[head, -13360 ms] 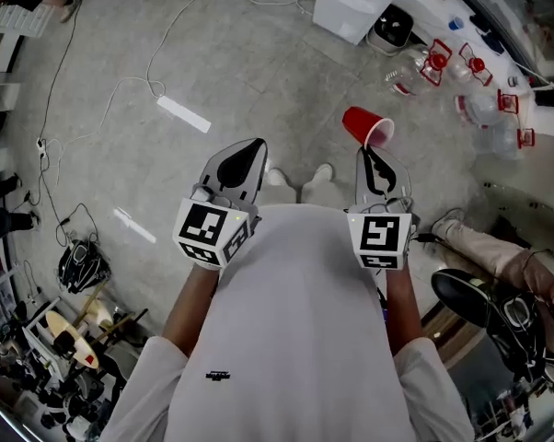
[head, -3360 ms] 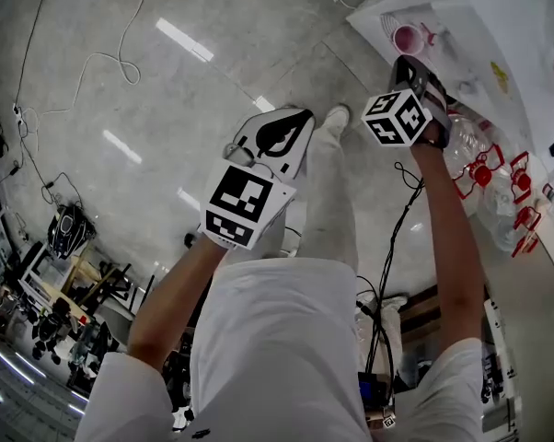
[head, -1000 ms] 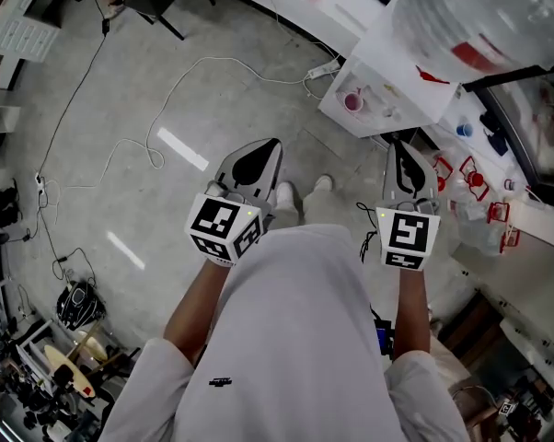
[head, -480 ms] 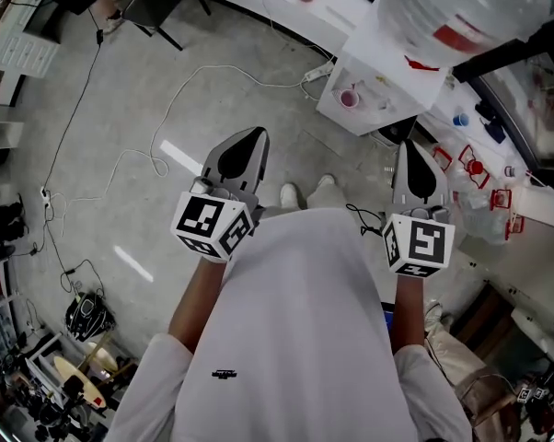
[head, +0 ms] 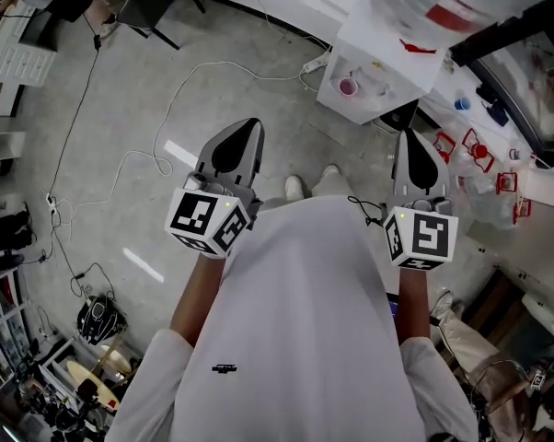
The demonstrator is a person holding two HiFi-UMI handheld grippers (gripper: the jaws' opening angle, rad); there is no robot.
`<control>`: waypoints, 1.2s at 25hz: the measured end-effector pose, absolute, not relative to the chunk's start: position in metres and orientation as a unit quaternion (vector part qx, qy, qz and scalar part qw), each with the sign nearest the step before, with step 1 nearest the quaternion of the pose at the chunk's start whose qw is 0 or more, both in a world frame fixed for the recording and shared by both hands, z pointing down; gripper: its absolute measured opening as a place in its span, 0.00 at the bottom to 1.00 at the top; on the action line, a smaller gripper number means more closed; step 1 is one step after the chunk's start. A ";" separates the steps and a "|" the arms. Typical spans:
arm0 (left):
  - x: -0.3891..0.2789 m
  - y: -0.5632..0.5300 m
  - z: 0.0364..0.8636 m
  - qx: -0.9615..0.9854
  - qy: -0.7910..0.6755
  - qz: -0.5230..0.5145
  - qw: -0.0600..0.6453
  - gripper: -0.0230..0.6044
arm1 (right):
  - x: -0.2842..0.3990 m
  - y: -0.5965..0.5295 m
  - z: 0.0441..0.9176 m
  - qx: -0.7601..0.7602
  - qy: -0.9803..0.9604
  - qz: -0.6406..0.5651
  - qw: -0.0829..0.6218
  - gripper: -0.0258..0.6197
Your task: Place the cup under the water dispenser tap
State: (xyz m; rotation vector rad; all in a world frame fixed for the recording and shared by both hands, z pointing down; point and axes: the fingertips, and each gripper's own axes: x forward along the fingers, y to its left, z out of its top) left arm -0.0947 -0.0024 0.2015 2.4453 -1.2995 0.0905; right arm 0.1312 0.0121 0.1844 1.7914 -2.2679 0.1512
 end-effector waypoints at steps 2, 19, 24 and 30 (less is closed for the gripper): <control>-0.095 -0.003 0.200 0.868 -0.459 0.031 0.184 0.04 | 0.129 0.014 0.185 0.613 -0.778 0.053 0.124 0.06; -0.093 -0.003 0.202 0.872 -0.447 0.029 0.196 0.04 | 0.094 0.027 0.181 0.591 -0.797 0.060 0.109 0.06; -0.092 -0.001 0.204 0.873 -0.447 0.027 0.196 0.04 | 0.097 0.032 0.177 0.600 -0.791 0.053 0.103 0.06; -0.088 0.002 0.204 0.874 -0.444 0.027 0.196 0.04 | 0.087 0.040 0.174 0.578 -0.805 0.015 0.132 0.06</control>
